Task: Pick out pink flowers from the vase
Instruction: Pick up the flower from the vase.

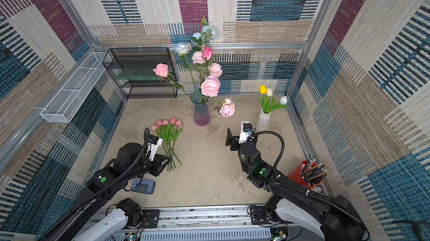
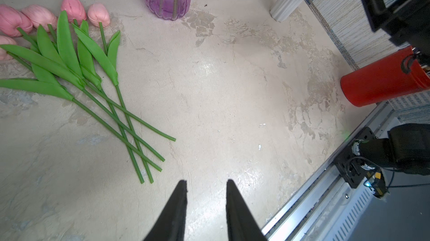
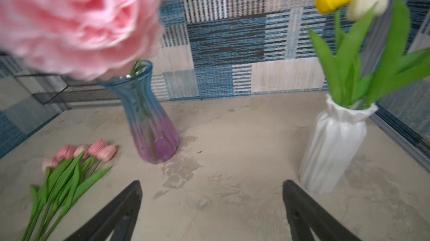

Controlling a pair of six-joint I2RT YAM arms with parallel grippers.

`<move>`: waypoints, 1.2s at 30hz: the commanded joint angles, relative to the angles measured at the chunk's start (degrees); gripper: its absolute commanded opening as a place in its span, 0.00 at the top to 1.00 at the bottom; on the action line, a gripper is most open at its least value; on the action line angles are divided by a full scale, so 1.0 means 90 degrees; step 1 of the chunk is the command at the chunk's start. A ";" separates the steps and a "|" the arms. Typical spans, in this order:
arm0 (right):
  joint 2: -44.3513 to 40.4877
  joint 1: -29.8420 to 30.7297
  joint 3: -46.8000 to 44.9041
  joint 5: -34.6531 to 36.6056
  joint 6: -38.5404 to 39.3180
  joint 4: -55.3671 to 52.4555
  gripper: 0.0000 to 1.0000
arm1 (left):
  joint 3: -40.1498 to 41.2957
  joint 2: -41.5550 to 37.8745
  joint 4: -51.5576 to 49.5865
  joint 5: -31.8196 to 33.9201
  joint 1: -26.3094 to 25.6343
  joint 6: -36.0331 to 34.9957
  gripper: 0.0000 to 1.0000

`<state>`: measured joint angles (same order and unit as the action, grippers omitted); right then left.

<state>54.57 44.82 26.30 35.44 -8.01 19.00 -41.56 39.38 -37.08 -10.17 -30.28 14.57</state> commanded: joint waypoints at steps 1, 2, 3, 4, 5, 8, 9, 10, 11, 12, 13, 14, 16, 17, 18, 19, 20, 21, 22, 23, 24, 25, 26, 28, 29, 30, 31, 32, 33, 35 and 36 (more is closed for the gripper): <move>-0.0052 0.0020 -0.0247 -0.0685 0.0892 0.0631 0.03 | -0.0056 0.0063 -0.0021 0.0068 0.0005 -0.0140 0.69; -0.0074 -0.0224 -0.0328 -0.1273 0.0873 0.0938 0.00 | -0.0059 0.0082 -0.0039 0.0066 0.0005 -0.0140 0.69; -0.0077 -0.0512 -0.0370 -0.1941 0.0853 0.1143 0.02 | -0.0069 0.0088 -0.0049 0.0067 0.0005 -0.0136 0.69; -0.0021 -0.0821 -0.0397 -0.2707 0.0874 0.1376 0.04 | -0.0068 0.0101 -0.0047 0.0064 0.0005 -0.0141 0.69; 0.0102 -0.1054 -0.0417 -0.3282 0.0954 0.1669 0.06 | -0.0069 0.0092 -0.0050 0.0075 0.0005 -0.0134 0.69; 0.0757 -0.1431 -0.0359 -0.4240 0.1336 0.2500 0.15 | -0.0070 0.0071 -0.0050 0.0071 0.0005 -0.0150 0.68; 0.0974 -0.1569 -0.0333 -0.4540 0.1386 0.2799 0.19 | -0.0077 0.0067 -0.0058 0.0083 0.0005 -0.0144 0.68; 0.1240 -0.1699 -0.0330 -0.4848 0.1417 0.3176 0.24 | -0.0079 0.0045 -0.0068 0.0102 0.0006 -0.0145 0.68; 0.1475 -0.1834 -0.0293 -0.5047 0.1417 0.3481 0.27 | -0.0079 0.0048 -0.0069 0.0119 0.0008 -0.0145 0.68; 0.1776 -0.1972 -0.0191 -0.5240 0.1366 0.3702 0.29 | -0.0070 0.0025 -0.0062 0.0133 0.0005 -0.0151 0.68; 0.2071 -0.2086 -0.0057 -0.5424 0.1321 0.3914 0.32 | -0.0070 0.0013 -0.0055 0.0147 0.0005 -0.0135 0.68; 0.2331 -0.2148 0.0033 -0.5559 0.1315 0.4124 0.36 | -0.0061 0.0001 -0.0050 0.0145 0.0005 -0.0127 0.68; 0.2970 -0.2228 0.0272 -0.5674 0.1230 0.4628 0.46 | -0.0056 -0.0017 -0.0032 0.0144 0.0005 -0.0110 0.68; 0.3256 -0.2249 0.0348 -0.5736 0.1169 0.4945 0.50 | -0.0054 -0.0010 -0.0023 0.0144 0.0008 -0.0110 0.68; 0.3586 -0.2296 0.0412 -0.5794 0.1015 0.5366 0.56 | -0.0050 -0.0005 -0.0021 0.0136 0.0005 -0.0107 0.68; 0.3910 -0.2360 0.0499 -0.5903 0.0837 0.5799 0.58 | -0.0050 -0.0014 -0.0012 0.0107 0.0005 -0.0114 0.68; 0.4183 -0.2399 0.0585 -0.5984 0.0722 0.6093 0.59 | -0.0047 -0.0010 0.0003 0.0079 0.0005 -0.0106 0.68; 0.4465 -0.2416 0.0701 -0.6022 0.0656 0.6416 0.59 | -0.0049 -0.0015 0.0008 0.0057 0.0007 -0.0111 0.68; 0.4752 -0.2421 0.0790 -0.6097 0.0663 0.6760 0.59 | -0.0045 -0.0020 0.0018 0.0039 0.0005 -0.0110 0.68; 0.4987 -0.2424 0.0861 -0.6141 0.0656 0.7065 0.58 | -0.0050 -0.0025 0.0028 0.0030 0.0005 -0.0120 0.68; 0.5235 -0.2437 0.0942 -0.6207 0.0641 0.7422 0.57 | -0.0041 -0.0037 0.0042 0.0018 0.0005 -0.0121 0.68; 0.5462 -0.2443 0.1031 -0.6269 0.0612 0.7715 0.56 | -0.0037 -0.0051 0.0048 0.0008 0.0005 -0.0125 0.68; 0.5620 -0.2450 0.1108 -0.6347 0.0639 0.7905 0.55 | -0.0038 -0.0065 0.0057 -0.0002 0.0009 -0.0125 0.68; 0.5918 -0.2432 0.1262 -0.6506 0.0835 0.8324 0.53 | -0.0033 -0.0083 0.0062 -0.0021 0.0005 -0.0136 0.68; 0.6024 -0.2433 0.1346 -0.6579 0.0877 0.8429 0.53 | -0.0028 -0.0088 0.0075 -0.0031 0.0005 -0.0135 0.68; 0.6115 -0.2439 0.1490 -0.6646 0.0884 0.8447 0.52 | -0.0016 -0.0079 0.0077 -0.0029 0.0005 -0.0146 0.68; 0.6177 -0.2457 0.1630 -0.6709 0.0906 0.8389 0.51 | -0.0020 -0.0069 0.0077 -0.0041 0.0005 -0.0152 0.68; 0.6207 -0.2465 0.1692 -0.6578 0.0885 0.8391 0.50 | -0.0023 -0.0051 0.0080 -0.0051 0.0008 -0.0145 0.68; 0.6245 -0.2500 0.1698 -0.6441 0.0812 0.8534 0.47 | -0.0027 -0.0034 0.0088 -0.0061 0.0006 -0.0144 0.68; 0.6299 -0.2598 0.1680 -0.6502 0.0723 0.8802 0.44 | -0.0028 -0.0020 0.0087 -0.0085 0.0005 -0.0154 0.68; 0.6258 -0.2652 0.1656 -0.6614 0.0744 0.8836 0.43 | -0.0022 -0.0033 0.0088 -0.0086 0.0005 -0.0155 0.68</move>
<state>110.78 21.69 41.23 -22.55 -1.06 81.17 -41.78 39.11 -36.88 -9.85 -30.28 14.41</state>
